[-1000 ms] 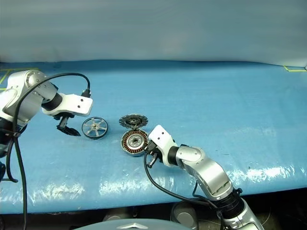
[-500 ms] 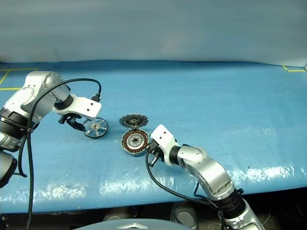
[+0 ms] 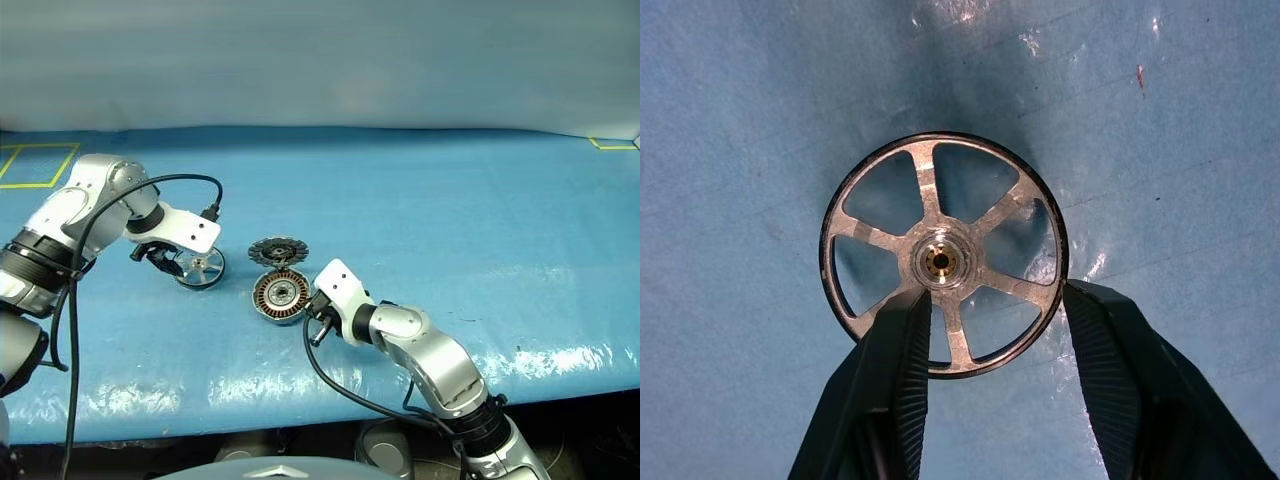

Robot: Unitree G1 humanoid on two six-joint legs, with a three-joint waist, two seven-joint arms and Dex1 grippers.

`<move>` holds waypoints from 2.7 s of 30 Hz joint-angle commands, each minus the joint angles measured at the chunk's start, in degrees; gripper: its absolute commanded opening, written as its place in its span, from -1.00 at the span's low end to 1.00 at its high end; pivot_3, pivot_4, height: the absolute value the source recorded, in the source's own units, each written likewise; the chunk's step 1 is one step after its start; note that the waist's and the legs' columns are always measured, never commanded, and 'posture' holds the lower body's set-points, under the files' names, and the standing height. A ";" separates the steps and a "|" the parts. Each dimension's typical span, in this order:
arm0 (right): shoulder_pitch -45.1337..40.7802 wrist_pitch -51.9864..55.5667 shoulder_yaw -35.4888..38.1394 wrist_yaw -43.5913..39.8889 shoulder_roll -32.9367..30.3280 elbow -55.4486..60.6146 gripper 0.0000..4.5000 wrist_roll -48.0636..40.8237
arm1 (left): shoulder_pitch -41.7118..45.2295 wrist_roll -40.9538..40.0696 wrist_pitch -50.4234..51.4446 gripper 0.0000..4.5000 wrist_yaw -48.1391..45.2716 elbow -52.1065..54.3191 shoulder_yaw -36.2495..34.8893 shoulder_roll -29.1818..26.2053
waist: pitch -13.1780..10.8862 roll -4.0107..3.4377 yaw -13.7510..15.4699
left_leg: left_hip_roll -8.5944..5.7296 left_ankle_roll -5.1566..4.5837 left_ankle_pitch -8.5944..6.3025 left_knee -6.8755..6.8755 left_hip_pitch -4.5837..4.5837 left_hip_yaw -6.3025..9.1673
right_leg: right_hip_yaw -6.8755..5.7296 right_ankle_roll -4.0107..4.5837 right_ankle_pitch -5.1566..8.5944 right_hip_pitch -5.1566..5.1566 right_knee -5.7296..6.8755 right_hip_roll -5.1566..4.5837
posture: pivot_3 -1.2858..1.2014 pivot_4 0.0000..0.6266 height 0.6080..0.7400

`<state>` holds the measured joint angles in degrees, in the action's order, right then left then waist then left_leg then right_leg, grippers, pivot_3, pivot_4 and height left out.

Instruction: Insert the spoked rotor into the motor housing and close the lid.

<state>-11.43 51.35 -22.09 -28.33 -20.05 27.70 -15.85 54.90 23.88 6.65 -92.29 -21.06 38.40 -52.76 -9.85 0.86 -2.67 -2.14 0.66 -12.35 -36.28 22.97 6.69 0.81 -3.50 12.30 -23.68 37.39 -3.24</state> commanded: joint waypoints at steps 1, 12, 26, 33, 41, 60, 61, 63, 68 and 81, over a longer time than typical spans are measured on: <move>0.17 -0.99 0.47 0.24 0.26 1.06 -1.00 -0.18 | -0.10 1.53 -0.99 0.68 1.86 -0.41 -2.28 0.48 | 0.00 0.00 0.04 | -0.01 0.00 0.00 -0.03 0.00 0.01 | 0.00 0.00 0.00 0.00 0.04 0.00 | 0.03 -0.52 1.00; -0.08 -1.09 0.55 0.39 0.44 0.81 -1.00 -0.08 | 0.04 3.20 -0.25 0.68 2.70 -2.27 -3.31 2.60 | 0.00 0.00 0.12 | -0.13 -0.01 -0.01 -0.75 0.00 0.10 | 0.05 -0.11 0.08 0.11 0.60 -0.05 | 0.03 -0.52 1.00; 0.43 -1.18 0.56 1.06 0.61 1.00 -1.00 -0.16 | 1.13 6.37 -0.55 0.68 7.70 -6.41 -3.65 6.31 | 0.00 0.00 0.13 | -0.16 -0.02 -0.01 -0.76 0.01 0.11 | 0.07 -0.15 0.05 0.10 0.60 -0.05 | 0.03 -0.52 1.00; 0.60 -1.31 0.68 1.21 0.70 0.94 -1.00 -0.11 | 0.40 7.17 -0.34 0.68 6.45 -6.38 -3.38 6.22 | 0.00 0.00 0.10 | -0.16 -0.02 -0.01 -0.75 0.01 0.11 | 0.07 -0.16 0.05 0.09 0.59 -0.05 | 0.03 -0.52 1.00; 0.51 -1.58 0.67 1.41 1.04 0.75 -1.00 -0.09 | -0.89 8.22 -1.25 0.68 8.36 -7.31 -2.86 6.70 | 0.00 0.00 0.10 | -0.16 -0.01 -0.01 -0.76 0.01 0.11 | 0.08 -0.16 0.05 0.10 0.59 -0.06 | 0.03 -0.52 1.00; 0.45 -1.98 1.07 2.23 1.02 0.93 -1.00 -0.15 | -1.08 6.02 -3.86 -0.23 3.95 -1.68 -6.17 5.08 | 0.02 -0.04 0.43 | -0.18 -0.04 0.01 -0.78 0.01 0.11 | 0.08 -0.19 0.02 0.12 0.60 -0.08 | 0.03 -0.52 1.00; 0.46 -1.93 1.13 2.24 1.02 1.00 -1.00 -0.19 | -1.40 4.92 -3.58 -0.24 1.82 0.78 -6.10 3.59 | 0.02 -0.03 0.40 | -0.18 -0.04 0.01 -0.77 0.04 0.11 | 0.08 -0.19 0.03 0.09 0.58 -0.08 | 0.03 -0.52 1.00; 0.58 -1.82 1.32 2.22 0.89 1.22 -1.00 -0.28 | -1.99 -1.09 -1.72 -0.24 -0.06 7.14 -3.49 -1.74 | 0.00 -0.01 0.05 | -0.18 -0.04 0.00 -0.74 0.16 0.11 | 0.08 -0.18 0.02 -0.01 0.55 -0.08 | 0.03 -0.52 1.00; 1.43 -1.61 2.28 1.50 -0.40 2.02 -1.00 -0.75 | -3.96 -17.14 4.79 -0.24 -0.21 20.66 1.67 -13.44 | -0.01 -0.02 -0.71 | -0.17 -0.08 -0.03 -0.67 0.19 0.12 | 0.10 -0.14 0.06 -0.06 0.52 -0.11 | 0.03 -0.52 1.00; 4.40 -1.95 5.50 -0.06 -3.69 2.84 -1.00 -1.46 | -17.41 -47.11 28.25 -0.24 9.84 36.98 -13.46 -10.48 | -0.12 0.01 -0.03 | 0.19 -0.11 -0.03 -0.85 0.04 0.06 | 0.06 0.11 0.21 0.16 0.54 -0.04 | 0.03 -0.52 1.00</move>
<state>-7.28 50.49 -17.92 -27.88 -23.57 28.19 -16.41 37.61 -22.06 33.65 -84.84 14.67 28.07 -64.06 -9.97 0.86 -2.70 -1.93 0.55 -12.37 -37.12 23.00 6.72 0.88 -3.40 12.51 -23.53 37.92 -3.27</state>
